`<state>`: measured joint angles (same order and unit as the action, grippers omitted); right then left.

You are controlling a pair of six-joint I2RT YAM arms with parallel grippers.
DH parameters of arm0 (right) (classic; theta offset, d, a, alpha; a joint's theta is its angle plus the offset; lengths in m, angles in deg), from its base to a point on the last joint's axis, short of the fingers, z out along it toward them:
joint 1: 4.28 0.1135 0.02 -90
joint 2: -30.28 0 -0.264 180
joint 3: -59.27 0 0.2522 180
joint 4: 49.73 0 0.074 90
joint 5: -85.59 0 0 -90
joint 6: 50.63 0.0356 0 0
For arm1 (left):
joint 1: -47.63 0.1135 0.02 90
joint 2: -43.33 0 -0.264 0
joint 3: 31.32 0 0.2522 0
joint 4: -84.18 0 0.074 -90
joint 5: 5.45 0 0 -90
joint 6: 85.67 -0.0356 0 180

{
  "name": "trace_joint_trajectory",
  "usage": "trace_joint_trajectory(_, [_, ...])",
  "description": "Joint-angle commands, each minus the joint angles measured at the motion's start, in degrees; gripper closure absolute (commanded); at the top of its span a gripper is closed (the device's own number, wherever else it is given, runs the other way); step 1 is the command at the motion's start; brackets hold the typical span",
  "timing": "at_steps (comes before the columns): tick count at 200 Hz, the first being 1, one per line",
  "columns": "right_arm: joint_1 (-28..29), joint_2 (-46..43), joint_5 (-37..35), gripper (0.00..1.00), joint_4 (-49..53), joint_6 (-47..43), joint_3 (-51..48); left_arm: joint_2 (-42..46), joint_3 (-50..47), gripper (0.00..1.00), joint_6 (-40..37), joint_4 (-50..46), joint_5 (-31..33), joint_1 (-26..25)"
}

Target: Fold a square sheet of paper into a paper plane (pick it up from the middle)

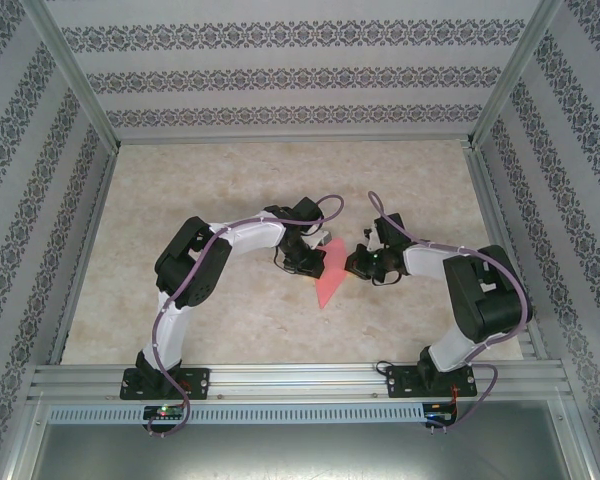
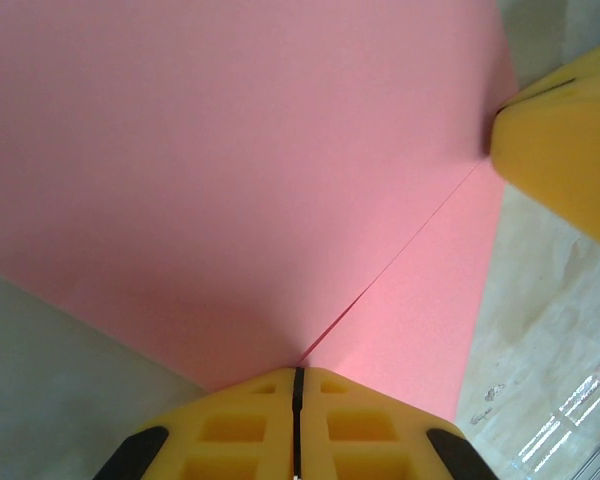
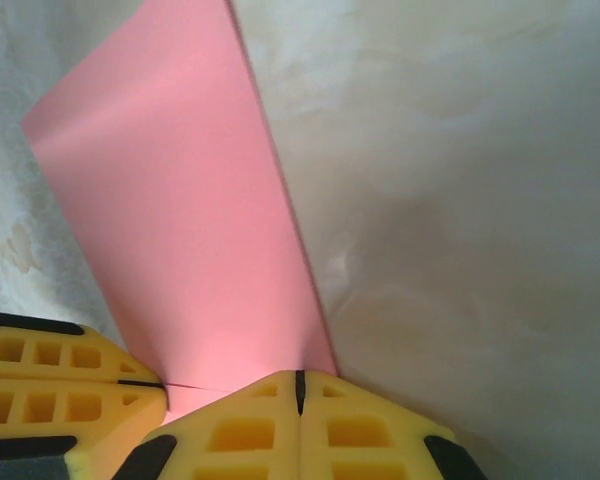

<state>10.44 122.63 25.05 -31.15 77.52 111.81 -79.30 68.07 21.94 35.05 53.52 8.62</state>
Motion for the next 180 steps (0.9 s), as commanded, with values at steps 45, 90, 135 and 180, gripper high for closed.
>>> trace_joint_trajectory(45, [-0.82, -7.73, -2.00, 0.88, 6.27, -1.20, -1.33, -5.89, -3.97, 0.90, -1.36, -3.47, 10.68, -0.28])
trace_joint_trajectory(90, [1.77, -4.85, -0.10, 0.79, 3.89, 0.75, -1.17, -6.13, -3.92, 0.90, -1.39, -3.30, 10.43, -0.28])
trace_joint_trajectory(135, [3.67, -2.33, 0.77, 0.79, 2.68, 1.76, 0.23, -6.03, -4.07, 0.90, -1.43, -3.21, 10.38, -0.28])
trace_joint_trajectory(180, [3.90, -3.57, -1.87, 0.77, 5.26, 1.64, -0.15, -5.95, -3.97, 0.90, -1.58, -3.21, 10.34, -0.28])
